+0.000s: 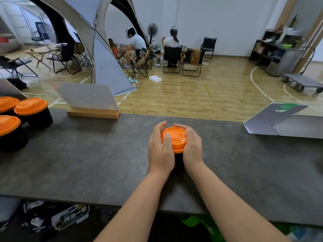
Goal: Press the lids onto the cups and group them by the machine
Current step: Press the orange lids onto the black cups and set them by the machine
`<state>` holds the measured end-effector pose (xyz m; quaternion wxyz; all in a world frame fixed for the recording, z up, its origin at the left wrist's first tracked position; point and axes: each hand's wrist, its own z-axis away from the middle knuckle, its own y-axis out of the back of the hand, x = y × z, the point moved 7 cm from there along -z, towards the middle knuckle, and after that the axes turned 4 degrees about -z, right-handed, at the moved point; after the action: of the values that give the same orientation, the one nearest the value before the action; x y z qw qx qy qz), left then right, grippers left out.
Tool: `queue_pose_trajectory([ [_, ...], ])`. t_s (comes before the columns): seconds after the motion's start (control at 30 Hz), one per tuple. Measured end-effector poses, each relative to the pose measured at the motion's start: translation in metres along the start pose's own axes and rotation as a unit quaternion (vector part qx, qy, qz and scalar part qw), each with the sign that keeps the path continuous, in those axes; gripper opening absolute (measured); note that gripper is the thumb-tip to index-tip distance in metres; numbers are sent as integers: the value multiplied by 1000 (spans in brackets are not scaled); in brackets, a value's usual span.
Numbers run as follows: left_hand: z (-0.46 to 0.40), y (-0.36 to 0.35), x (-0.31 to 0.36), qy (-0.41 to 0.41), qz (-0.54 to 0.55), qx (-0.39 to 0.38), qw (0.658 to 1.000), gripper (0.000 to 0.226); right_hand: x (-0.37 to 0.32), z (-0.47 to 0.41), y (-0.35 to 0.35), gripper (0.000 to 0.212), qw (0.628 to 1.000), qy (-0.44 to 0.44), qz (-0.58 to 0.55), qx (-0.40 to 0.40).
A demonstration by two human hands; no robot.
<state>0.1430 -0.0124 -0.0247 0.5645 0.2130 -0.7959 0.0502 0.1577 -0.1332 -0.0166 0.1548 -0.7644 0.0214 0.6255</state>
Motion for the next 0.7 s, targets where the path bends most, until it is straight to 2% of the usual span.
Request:
queue_pose_trajectory([
  [0.1, 2, 9, -1, -2, -7, 52, 999, 28, 3, 0, 5, 44, 999, -38, -28, 26],
  [0.2, 5, 12, -3, 23, 16, 65, 997, 22, 4, 0, 7, 33, 998, -43, -51, 20],
  [0.27, 8, 5, -4, 42, 50, 34, 997, 28, 6, 4, 6, 27, 997, -29, -63, 17],
  [0.37, 15, -2, 4, 28, 61, 23, 997, 45, 10, 12, 4, 30, 999, 1, -46, 20],
  [0.5, 16, -4, 4, 28, 81, 67, 994, 47, 10, 13, 8, 34, 998, 43, -18, 31],
  [0.7, 14, -4, -1, 10, 59, 74, 996, 43, 14, 10, 10, 35, 997, 71, -2, 26],
])
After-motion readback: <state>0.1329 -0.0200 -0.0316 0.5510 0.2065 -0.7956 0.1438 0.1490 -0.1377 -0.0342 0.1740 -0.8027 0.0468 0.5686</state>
